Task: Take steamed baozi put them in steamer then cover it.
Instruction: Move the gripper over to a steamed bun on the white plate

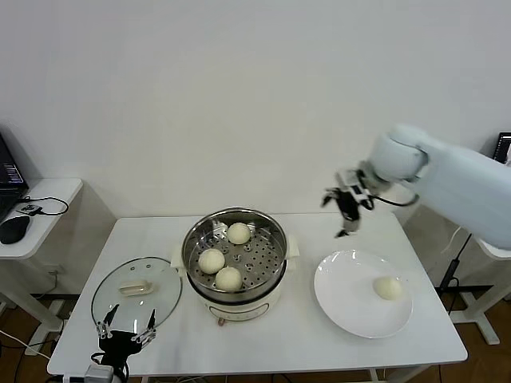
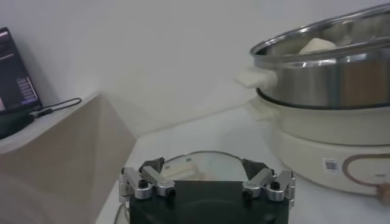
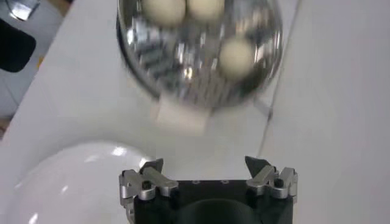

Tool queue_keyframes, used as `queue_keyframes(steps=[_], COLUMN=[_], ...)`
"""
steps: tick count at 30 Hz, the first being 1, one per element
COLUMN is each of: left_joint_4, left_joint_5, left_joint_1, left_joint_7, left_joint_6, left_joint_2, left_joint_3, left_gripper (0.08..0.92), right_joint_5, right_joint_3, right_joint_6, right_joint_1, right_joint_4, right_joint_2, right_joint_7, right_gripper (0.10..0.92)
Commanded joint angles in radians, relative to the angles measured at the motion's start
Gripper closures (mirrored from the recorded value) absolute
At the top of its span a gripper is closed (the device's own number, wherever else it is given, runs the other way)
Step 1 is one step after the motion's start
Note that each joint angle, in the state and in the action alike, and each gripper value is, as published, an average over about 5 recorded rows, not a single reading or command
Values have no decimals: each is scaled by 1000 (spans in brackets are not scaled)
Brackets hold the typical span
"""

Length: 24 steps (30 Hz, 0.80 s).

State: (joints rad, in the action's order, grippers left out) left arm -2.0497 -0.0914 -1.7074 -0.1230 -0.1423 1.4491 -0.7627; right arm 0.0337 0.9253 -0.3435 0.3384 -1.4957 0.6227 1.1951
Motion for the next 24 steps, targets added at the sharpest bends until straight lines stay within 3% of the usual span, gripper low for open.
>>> queue_keyframes(steps=[1, 6, 24], left_joint_4=[22, 48, 80], left_joint_5=[2, -7, -15], left_joint_1=[-12, -27, -22], left_joint_7=[1, 9, 7], left_joint_6=[2, 10, 9], left_joint_2=[1, 2, -6], left_joint_3=[0, -1, -10], left_gripper=[177, 177, 177], right_joint_5=[-193, -291, -339], right_joint_3=[-229, -286, -347], right_joint_6=[-50, -31, -31], right_joint_1=[-386, -473, -572], right_joint_4=[42, 72, 180], right_joint_2=[-148, -115, 29], right_joint_7=[10, 2, -61], right_gripper=[203, 203, 203])
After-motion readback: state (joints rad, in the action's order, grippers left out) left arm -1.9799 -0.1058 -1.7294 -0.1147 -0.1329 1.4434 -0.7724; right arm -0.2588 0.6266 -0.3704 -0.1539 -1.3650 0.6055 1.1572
